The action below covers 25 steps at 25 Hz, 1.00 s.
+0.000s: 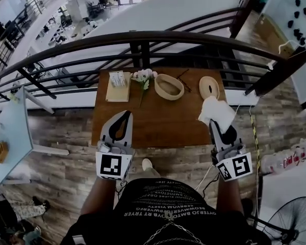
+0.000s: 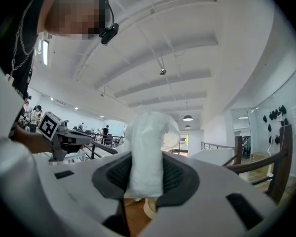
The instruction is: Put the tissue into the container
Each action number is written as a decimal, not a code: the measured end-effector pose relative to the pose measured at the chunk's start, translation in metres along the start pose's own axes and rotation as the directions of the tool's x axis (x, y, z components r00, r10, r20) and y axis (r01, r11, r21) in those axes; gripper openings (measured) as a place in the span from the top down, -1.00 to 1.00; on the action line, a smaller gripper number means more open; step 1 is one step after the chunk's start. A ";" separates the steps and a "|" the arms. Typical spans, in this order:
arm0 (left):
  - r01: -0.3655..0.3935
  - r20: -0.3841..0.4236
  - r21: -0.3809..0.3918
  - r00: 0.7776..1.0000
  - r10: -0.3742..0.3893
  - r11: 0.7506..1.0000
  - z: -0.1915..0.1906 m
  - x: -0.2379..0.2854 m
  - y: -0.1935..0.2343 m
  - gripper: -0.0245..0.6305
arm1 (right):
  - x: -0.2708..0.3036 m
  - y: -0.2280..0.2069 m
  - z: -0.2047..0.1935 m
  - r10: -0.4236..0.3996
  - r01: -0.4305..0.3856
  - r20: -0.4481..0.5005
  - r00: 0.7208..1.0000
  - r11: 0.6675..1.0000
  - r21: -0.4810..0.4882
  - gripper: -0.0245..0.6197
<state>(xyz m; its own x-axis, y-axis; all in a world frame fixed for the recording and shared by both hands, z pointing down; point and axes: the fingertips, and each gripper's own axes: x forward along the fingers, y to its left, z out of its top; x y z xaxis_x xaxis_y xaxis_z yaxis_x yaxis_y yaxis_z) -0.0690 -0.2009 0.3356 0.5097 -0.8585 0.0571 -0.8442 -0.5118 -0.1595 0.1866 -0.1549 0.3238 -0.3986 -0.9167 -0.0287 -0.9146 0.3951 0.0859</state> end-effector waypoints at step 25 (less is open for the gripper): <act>0.047 -0.055 -0.011 0.997 -0.047 0.999 -0.045 0.115 0.097 0.83 | 0.168 -0.029 -0.092 -0.034 0.036 -0.188 0.982 0.999 0.005 0.54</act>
<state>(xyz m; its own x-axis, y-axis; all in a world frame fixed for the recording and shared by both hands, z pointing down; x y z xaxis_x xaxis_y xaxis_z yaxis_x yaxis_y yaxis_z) -0.0996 -0.3509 0.3707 0.5390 -0.8339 0.1187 -0.8212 -0.5516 -0.1460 0.1520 -0.3257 0.4083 -0.3475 -0.9246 0.1563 -0.9286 0.3625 0.0795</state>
